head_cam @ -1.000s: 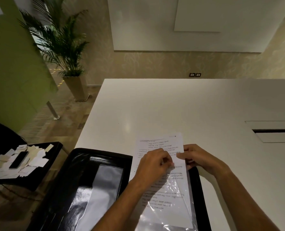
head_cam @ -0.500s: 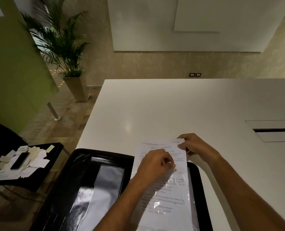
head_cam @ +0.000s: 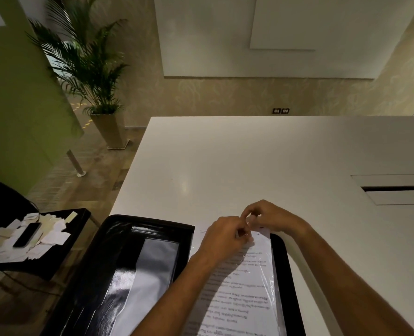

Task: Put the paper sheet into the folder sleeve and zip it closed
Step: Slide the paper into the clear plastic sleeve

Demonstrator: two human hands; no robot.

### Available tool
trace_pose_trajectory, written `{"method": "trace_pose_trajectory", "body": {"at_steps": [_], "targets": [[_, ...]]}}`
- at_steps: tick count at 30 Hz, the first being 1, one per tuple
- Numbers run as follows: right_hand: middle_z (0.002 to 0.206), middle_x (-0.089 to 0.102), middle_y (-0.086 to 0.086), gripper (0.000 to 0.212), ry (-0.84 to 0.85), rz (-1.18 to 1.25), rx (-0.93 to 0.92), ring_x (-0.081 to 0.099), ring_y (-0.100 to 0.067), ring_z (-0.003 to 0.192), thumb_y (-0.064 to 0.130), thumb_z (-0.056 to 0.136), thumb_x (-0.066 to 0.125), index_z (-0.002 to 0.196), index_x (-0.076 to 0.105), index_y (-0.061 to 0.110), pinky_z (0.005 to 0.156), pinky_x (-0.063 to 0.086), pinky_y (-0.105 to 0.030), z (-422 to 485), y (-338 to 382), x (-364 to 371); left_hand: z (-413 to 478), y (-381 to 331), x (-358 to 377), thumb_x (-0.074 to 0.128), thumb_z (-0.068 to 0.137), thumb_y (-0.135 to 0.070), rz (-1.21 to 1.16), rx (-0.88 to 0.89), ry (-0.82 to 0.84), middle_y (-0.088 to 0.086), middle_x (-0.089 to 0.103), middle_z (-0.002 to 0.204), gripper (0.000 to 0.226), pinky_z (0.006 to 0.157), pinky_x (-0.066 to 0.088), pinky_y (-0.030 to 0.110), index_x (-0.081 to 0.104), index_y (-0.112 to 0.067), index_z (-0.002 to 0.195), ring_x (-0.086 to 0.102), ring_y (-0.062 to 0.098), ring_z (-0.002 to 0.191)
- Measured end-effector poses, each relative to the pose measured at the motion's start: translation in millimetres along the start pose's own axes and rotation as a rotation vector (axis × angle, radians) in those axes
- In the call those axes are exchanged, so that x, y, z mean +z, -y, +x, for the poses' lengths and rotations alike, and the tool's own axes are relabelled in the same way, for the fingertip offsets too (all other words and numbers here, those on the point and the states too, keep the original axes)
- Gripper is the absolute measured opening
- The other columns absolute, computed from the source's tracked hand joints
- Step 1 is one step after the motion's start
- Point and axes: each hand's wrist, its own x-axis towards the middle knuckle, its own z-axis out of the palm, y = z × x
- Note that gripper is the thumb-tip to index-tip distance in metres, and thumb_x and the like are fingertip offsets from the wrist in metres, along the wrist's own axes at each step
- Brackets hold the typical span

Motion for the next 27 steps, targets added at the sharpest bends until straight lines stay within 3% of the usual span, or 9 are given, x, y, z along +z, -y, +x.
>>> {"method": "trace_pose_trajectory", "body": {"at_steps": [5, 8, 10, 12, 15, 18, 21, 24, 27], "targets": [[0.093, 0.084, -0.013, 0.021, 0.096, -0.014, -0.004, 0.067, -0.009, 0.079, 0.004, 0.091, 0.069, 0.093, 0.088, 0.014, 0.079, 0.053, -0.026, -8, 0, 6, 0, 1, 2, 0.081, 0.095, -0.034, 0.027, 0.019, -0.013, -0.007, 0.078, 0.097, 0.01, 0.071, 0.044, 0.016, 0.083, -0.027, 0.102, 0.064, 0.007, 0.084], [0.07, 0.075, 0.009, 0.026, 0.131, 0.03, -0.032, 0.061, 0.0, 0.066, 0.006, 0.086, 0.067, 0.08, 0.086, 0.023, 0.067, 0.046, -0.013, -14, 0, 7, -2, 0, 3, 0.079, 0.096, -0.033, 0.03, 0.017, -0.039, -0.005, 0.078, 0.096, 0.01, 0.07, 0.046, 0.022, 0.083, -0.026, 0.102, 0.065, 0.01, 0.085], [0.058, 0.063, 0.013, 0.027, 0.153, 0.036, -0.032, 0.051, -0.004, 0.056, 0.009, 0.079, 0.064, 0.072, 0.082, 0.028, 0.06, 0.041, -0.014, -19, -1, 9, -4, -2, 4, 0.078, 0.097, -0.036, 0.029, 0.005, -0.041, -0.005, 0.077, 0.096, 0.012, 0.073, 0.054, 0.031, 0.083, -0.026, 0.103, 0.069, 0.013, 0.089], [0.056, 0.057, 0.006, 0.019, 0.156, 0.031, -0.026, 0.047, -0.008, 0.055, 0.014, 0.074, 0.063, 0.072, 0.081, 0.02, 0.059, 0.039, -0.014, -22, -4, 12, -6, -2, 6, 0.078, 0.097, -0.039, 0.039, 0.001, -0.045, -0.005, 0.077, 0.097, 0.015, 0.073, 0.054, 0.033, 0.083, -0.026, 0.103, 0.069, 0.015, 0.091], [0.06, 0.06, 0.005, 0.016, 0.096, 0.023, -0.012, 0.05, -0.004, 0.058, 0.014, 0.085, 0.065, 0.08, 0.078, 0.008, 0.066, 0.042, -0.016, -27, -8, 16, -8, -4, 8, 0.073, 0.101, -0.038, 0.085, 0.007, -0.053, -0.003, 0.077, 0.102, 0.019, 0.077, 0.057, 0.037, 0.082, -0.022, 0.106, 0.069, 0.018, 0.094], [0.073, 0.075, 0.018, 0.018, -0.021, 0.053, -0.022, 0.064, 0.003, 0.066, 0.022, 0.094, 0.066, 0.092, 0.084, 0.025, 0.073, 0.049, -0.02, -38, -10, 23, -13, -4, 9, 0.068, 0.104, -0.039, 0.154, 0.024, -0.066, -0.002, 0.077, 0.102, 0.022, 0.076, 0.056, 0.038, 0.078, -0.019, 0.107, 0.068, 0.02, 0.093], [0.095, 0.079, 0.019, 0.013, -0.299, 0.039, -0.014, 0.073, -0.003, 0.08, 0.033, 0.096, 0.074, 0.105, 0.082, 0.039, 0.08, 0.059, -0.029, -53, -13, 37, -16, -3, 8, 0.066, 0.105, -0.035, 0.196, 0.065, -0.069, -0.001, 0.077, 0.095, 0.018, 0.067, 0.045, 0.032, 0.071, -0.018, 0.103, 0.068, 0.021, 0.086], [0.099, 0.074, 0.021, 0.011, -0.607, 0.008, 0.07, 0.071, -0.001, 0.08, 0.034, 0.096, 0.078, 0.104, 0.077, 0.042, 0.072, 0.055, -0.03, -71, -13, 58, -15, -6, 6, 0.064, 0.106, -0.028, 0.214, 0.085, -0.042, 0.0, 0.075, 0.09, 0.011, 0.066, 0.051, 0.037, 0.067, -0.018, 0.103, 0.066, 0.022, 0.081], [0.087, 0.073, 0.015, 0.009, -0.825, 0.123, 0.215, 0.069, -0.002, 0.074, 0.029, 0.095, 0.078, 0.094, 0.073, 0.036, 0.062, 0.047, -0.026, -90, -16, 80, -14, -7, 6, 0.064, 0.106, -0.028, 0.211, 0.1, -0.022, -0.002, 0.074, 0.093, 0.009, 0.07, 0.054, 0.037, 0.065, -0.019, 0.104, 0.065, 0.021, 0.084]]}}
